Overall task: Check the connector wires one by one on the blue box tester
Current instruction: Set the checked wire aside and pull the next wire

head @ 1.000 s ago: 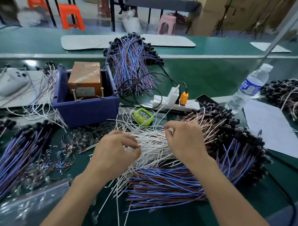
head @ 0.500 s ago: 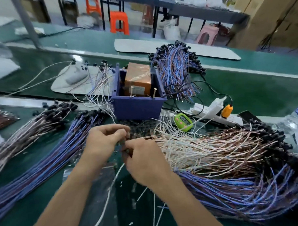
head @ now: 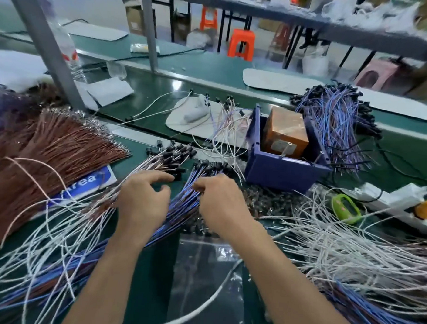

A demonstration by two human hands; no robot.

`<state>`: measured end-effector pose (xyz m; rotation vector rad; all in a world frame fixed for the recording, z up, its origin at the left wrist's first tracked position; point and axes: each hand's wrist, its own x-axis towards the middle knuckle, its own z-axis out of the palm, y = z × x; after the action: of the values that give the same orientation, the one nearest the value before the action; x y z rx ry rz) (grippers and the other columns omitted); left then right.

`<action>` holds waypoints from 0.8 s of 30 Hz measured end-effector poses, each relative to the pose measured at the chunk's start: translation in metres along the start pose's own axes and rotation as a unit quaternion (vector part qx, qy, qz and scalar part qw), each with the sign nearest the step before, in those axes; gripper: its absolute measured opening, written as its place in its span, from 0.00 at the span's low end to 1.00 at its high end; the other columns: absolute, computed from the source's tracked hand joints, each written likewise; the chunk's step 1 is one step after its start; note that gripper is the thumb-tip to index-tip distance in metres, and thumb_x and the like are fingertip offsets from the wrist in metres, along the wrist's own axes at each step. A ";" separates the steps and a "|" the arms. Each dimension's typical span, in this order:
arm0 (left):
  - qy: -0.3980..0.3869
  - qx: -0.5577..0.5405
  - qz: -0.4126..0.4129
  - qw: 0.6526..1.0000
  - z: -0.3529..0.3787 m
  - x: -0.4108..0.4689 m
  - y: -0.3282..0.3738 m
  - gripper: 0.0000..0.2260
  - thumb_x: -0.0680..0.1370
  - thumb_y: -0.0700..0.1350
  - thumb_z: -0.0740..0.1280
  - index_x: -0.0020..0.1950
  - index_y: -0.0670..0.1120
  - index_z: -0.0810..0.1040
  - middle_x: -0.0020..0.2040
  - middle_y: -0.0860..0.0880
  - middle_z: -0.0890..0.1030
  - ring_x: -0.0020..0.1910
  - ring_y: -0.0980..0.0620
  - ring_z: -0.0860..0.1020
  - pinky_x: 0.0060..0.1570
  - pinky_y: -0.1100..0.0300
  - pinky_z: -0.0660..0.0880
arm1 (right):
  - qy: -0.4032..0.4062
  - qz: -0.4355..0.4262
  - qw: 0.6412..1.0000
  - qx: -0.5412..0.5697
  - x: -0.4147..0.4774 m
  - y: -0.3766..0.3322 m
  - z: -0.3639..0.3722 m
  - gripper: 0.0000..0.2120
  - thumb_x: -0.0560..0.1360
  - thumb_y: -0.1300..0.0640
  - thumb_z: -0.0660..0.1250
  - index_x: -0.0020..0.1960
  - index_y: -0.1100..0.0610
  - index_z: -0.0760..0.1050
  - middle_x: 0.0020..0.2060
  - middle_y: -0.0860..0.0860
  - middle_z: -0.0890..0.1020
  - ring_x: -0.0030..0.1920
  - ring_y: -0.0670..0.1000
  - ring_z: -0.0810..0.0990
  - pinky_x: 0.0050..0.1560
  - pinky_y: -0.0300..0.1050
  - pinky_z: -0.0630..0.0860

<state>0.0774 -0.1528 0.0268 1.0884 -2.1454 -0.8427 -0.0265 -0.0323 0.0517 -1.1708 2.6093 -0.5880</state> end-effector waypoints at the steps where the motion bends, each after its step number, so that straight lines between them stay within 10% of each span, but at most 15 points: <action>1: 0.010 0.021 0.010 1.000 -0.002 0.005 -0.007 0.14 0.73 0.39 0.73 0.52 0.56 0.87 0.54 0.53 0.86 0.48 0.52 0.81 0.53 0.57 0.76 | -0.015 -0.001 1.000 0.006 0.008 -0.003 0.002 0.24 0.72 0.68 0.60 0.58 0.46 0.82 0.53 0.55 0.79 0.55 0.59 0.76 0.55 0.48 0.74; 5: -0.035 0.235 0.064 0.969 -0.004 0.017 -0.027 0.29 0.75 0.44 0.74 0.75 0.49 0.73 0.75 0.45 0.73 0.74 0.44 0.69 0.71 0.46 0.68 | -0.040 -0.018 0.999 0.006 0.036 -0.024 0.008 0.31 0.71 0.71 0.57 0.67 0.47 0.78 0.60 0.56 0.80 0.61 0.59 0.77 0.60 0.50 0.75; 20: 0.018 0.044 -0.047 0.998 -0.005 0.042 -0.046 0.14 0.79 0.44 0.71 0.65 0.46 0.83 0.60 0.46 0.85 0.59 0.45 0.81 0.57 0.52 0.76 | 0.003 0.017 1.000 -0.006 0.089 -0.038 0.022 0.14 0.77 0.63 0.62 0.58 0.47 0.75 0.40 0.49 0.80 0.44 0.57 0.80 0.46 0.51 0.77; 24: 0.023 0.099 0.108 0.989 -0.002 0.034 -0.042 0.24 0.76 0.38 0.73 0.73 0.45 0.77 0.67 0.46 0.81 0.69 0.46 0.76 0.72 0.50 0.70 | 0.063 0.032 0.993 0.094 0.081 -0.028 0.004 0.05 0.81 0.54 0.63 0.51 0.45 0.77 0.40 0.45 0.82 0.39 0.49 0.80 0.43 0.47 0.78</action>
<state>0.0818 -0.2011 0.0040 0.9374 -2.2946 -0.5102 -0.0595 -0.1108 0.0574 -1.0197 2.6122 -0.8991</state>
